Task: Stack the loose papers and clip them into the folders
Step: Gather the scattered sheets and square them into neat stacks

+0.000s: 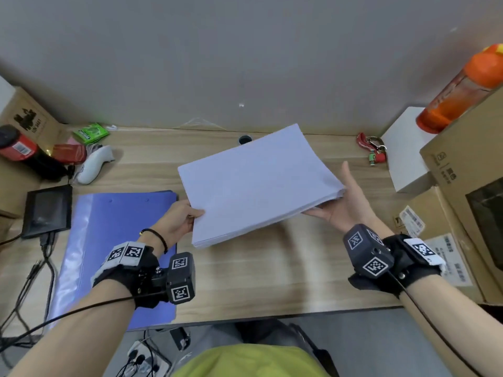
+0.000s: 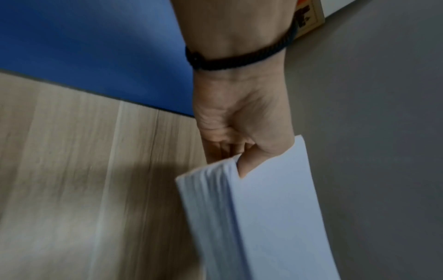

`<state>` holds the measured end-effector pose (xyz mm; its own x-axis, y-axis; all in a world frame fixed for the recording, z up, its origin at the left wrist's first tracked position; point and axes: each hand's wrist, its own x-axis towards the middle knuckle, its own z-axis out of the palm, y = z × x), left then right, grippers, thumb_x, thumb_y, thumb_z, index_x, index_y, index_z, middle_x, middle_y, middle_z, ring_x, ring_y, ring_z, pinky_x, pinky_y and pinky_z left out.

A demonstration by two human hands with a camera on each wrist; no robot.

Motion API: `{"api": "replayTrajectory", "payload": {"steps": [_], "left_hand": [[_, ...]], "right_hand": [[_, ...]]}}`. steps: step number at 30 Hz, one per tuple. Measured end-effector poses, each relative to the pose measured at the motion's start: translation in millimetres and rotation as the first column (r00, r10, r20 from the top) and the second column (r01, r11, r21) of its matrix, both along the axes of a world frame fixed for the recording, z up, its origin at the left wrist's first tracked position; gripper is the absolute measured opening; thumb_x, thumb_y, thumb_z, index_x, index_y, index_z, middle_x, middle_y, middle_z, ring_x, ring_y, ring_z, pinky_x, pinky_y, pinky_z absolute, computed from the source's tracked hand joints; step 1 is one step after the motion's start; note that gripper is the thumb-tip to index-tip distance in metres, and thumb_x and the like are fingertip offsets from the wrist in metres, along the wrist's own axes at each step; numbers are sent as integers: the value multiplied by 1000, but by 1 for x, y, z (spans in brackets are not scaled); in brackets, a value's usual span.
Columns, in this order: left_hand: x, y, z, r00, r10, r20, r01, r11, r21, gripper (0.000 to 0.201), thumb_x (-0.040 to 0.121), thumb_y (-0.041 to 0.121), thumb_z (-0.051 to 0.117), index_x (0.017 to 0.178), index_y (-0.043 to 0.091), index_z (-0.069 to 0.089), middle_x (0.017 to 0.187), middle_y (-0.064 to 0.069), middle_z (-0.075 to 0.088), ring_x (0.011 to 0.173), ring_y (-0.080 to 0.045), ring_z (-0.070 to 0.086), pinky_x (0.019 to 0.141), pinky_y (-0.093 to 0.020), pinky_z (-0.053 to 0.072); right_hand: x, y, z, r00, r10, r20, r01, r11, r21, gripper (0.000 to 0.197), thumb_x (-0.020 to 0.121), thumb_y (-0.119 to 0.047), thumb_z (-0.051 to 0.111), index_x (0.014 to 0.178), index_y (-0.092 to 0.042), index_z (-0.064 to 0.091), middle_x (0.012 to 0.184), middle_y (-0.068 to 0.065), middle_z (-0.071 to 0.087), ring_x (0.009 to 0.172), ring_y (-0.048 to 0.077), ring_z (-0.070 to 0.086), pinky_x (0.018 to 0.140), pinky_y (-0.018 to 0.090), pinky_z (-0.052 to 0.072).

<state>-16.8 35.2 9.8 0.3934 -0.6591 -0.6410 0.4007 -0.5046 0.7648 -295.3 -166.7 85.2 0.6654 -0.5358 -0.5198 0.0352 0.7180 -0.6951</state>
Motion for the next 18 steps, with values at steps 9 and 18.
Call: {"api": "replayTrajectory", "payload": {"steps": [9, 18], "left_hand": [[-44, -43, 19, 988, 136, -75, -146, 977, -153, 34, 89, -9, 44, 110, 13, 60, 102, 2, 69, 86, -14, 67, 66, -27, 55], [-47, -42, 34, 997, -71, -28, 63, 970, -236, 32, 85, -5, 60, 109, 16, 59, 111, -1, 68, 104, -22, 64, 85, -31, 53]], "right_hand": [[44, 70, -15, 993, -102, 60, 99, 994, 39, 47, 94, -42, 50, 132, -14, 51, 138, 11, 54, 126, 31, 52, 106, 55, 38], [50, 56, -11, 903, -322, -284, 280, 943, -179, 37, 91, 5, 37, 122, -9, 54, 108, 11, 62, 85, 29, 62, 72, 38, 55]]}}
